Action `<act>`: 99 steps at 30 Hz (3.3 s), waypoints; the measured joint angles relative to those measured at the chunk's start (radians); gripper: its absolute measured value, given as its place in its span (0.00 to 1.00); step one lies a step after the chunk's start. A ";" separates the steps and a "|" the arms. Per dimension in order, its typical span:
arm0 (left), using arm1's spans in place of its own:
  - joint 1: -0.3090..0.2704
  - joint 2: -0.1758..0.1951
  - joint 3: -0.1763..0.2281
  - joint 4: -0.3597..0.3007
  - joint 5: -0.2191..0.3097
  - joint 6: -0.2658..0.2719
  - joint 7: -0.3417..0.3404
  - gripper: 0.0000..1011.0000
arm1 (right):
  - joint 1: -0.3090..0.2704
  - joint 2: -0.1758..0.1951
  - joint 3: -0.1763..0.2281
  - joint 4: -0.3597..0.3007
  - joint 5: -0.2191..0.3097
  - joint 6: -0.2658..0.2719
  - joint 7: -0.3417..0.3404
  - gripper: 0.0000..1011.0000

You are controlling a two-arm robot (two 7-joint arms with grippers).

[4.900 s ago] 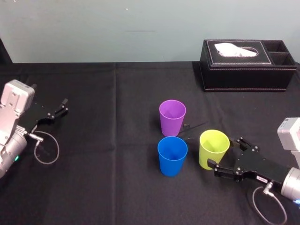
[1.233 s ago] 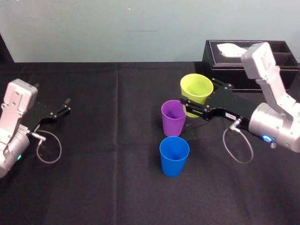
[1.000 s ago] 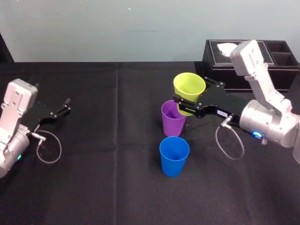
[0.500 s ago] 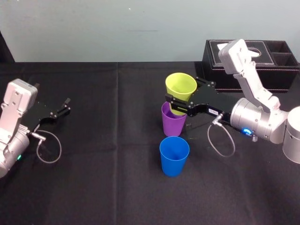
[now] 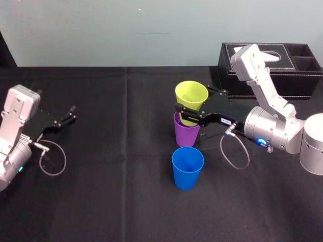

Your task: Stack the three plastic cups sequentially using one hand.

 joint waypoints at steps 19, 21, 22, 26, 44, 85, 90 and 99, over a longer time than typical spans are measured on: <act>0.000 0.000 0.000 0.000 0.000 0.000 0.000 1.00 | 0.009 -0.006 -0.010 0.033 0.009 -0.018 0.010 0.73; 0.000 0.000 0.000 0.000 0.000 0.000 0.000 1.00 | 0.009 -0.006 -0.010 0.033 0.009 -0.018 0.010 0.73; 0.000 0.000 0.000 0.000 0.000 0.000 0.000 1.00 | 0.009 -0.006 -0.010 0.033 0.009 -0.018 0.010 0.73; 0.000 0.000 0.000 0.000 0.000 0.000 0.000 1.00 | 0.009 -0.006 -0.010 0.032 0.009 -0.018 0.010 0.73; 0.000 0.000 0.000 0.000 0.000 0.000 0.000 1.00 | 0.009 -0.005 -0.009 0.030 0.010 -0.016 0.009 0.98; 0.000 0.000 0.000 0.000 0.000 0.000 0.000 1.00 | -0.213 0.175 0.121 -0.148 0.107 -0.105 0.057 0.99; 0.000 0.000 0.000 0.000 0.000 0.000 0.000 1.00 | -0.257 0.216 0.133 -0.155 0.127 -0.122 0.078 0.99; 0.000 0.000 0.000 0.000 0.000 0.000 0.000 1.00 | -0.320 0.258 0.126 -0.148 0.129 -0.169 0.103 0.99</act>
